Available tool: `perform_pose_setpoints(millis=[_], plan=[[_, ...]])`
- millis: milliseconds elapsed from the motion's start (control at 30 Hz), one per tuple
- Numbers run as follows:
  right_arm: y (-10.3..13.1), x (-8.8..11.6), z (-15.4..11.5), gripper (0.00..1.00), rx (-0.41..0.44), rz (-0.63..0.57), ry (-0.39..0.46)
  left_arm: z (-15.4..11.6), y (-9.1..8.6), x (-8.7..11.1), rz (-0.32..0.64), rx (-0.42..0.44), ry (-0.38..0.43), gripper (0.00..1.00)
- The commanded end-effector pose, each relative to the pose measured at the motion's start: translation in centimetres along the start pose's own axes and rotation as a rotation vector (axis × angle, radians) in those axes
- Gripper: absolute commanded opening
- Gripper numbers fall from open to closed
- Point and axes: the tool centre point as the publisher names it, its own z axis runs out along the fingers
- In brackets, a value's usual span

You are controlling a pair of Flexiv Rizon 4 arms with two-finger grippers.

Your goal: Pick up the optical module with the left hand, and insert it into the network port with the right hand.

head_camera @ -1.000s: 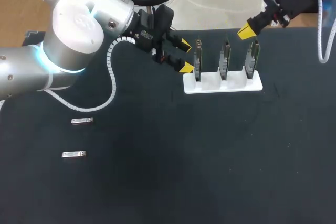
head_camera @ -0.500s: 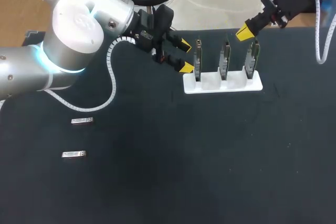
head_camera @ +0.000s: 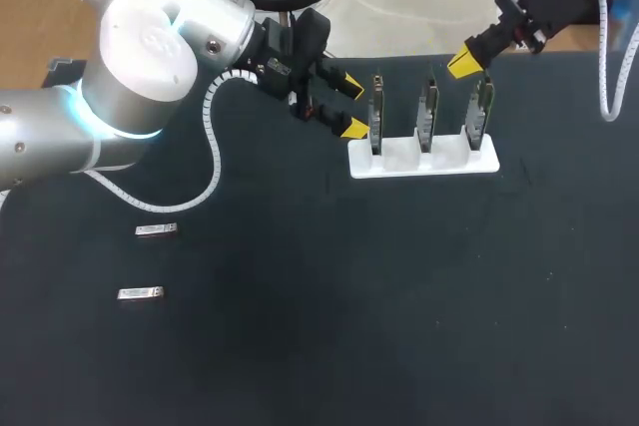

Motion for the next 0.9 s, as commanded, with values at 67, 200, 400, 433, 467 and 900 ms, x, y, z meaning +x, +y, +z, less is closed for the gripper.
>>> perform_pose_setpoints(millis=[67, 200, 400, 433, 467, 900], plan=[[0.08, -0.04, 0.13, 0.0, 0.004, 0.0, 0.003, 0.06, 0.16, -0.1, -0.001, 0.003, 0.005, 1.0], [0.02, -0.08, 0.18, 0.07, 0.013, 0.006, 0.006, 0.06, 0.16, -0.1, -0.001, 0.003, 0.005, 1.0], [0.1, -0.03, 0.28, 1.0, 0.006, -0.004, 0.012, 0.06, 0.16, -0.1, -0.001, 0.003, 0.005, 1.0], [0.1, -0.03, 0.28, 1.0, 0.006, -0.004, 0.012, 0.06, 0.16, -0.1, -0.001, 0.003, 0.005, 1.0], [0.1, -0.03, 0.28, 1.0, 0.006, -0.004, 0.012, 0.06, 0.16, -0.1, -0.001, 0.003, 0.005, 1.0], [0.1, -0.03, 0.28, 1.0, 0.006, -0.004, 0.012, 0.06, 0.16, -0.1, -0.001, 0.003, 0.005, 1.0]])
